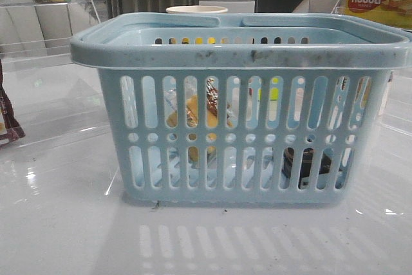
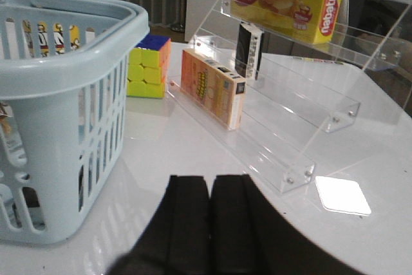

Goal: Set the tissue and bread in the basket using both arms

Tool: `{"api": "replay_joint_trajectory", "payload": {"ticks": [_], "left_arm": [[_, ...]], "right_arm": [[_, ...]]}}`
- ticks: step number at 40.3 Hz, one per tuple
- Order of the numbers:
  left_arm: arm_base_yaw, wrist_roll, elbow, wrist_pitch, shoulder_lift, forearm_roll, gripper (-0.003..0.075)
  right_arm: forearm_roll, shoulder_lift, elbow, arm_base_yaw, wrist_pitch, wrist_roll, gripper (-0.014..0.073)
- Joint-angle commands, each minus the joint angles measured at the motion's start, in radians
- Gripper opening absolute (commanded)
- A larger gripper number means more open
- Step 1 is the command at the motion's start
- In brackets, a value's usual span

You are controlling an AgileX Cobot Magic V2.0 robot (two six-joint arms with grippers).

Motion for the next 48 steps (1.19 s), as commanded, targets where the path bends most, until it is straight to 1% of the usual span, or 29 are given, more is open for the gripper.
{"api": "replay_joint_trajectory", "payload": {"ticks": [1,15,18,22,30,35,48], "left_arm": [[0.001,0.0,0.006,-0.089,-0.019,-0.001,0.0092],[0.001,0.0,0.006,-0.089,-0.017,-0.001,0.0092],[0.001,0.0,0.006,-0.089,-0.017,-0.001,0.0092],[0.001,0.0,0.006,-0.089,-0.017,-0.001,0.0092],[0.001,0.0,0.006,-0.089,-0.017,-0.001,0.0092],[0.001,0.0,0.006,-0.089,-0.017,-0.001,0.0092],[0.001,0.0,0.006,-0.089,-0.017,-0.001,0.0092]], "right_arm": [[0.0,-0.021,-0.005,0.019,-0.132,-0.007,0.0056],[0.001,-0.02,-0.004,0.016,-0.132,-0.004,0.0056],[0.0,-0.02,-0.004,0.015,-0.144,0.027,0.0056],[-0.011,-0.02,-0.004,0.005,-0.171,0.104,0.0056],[-0.037,-0.02,-0.004,0.005,-0.194,0.108,0.0056],[-0.049,-0.02,-0.004,-0.001,-0.213,0.136,0.0056],[-0.062,-0.02,-0.004,-0.004,-0.218,0.159,0.0056]]}}
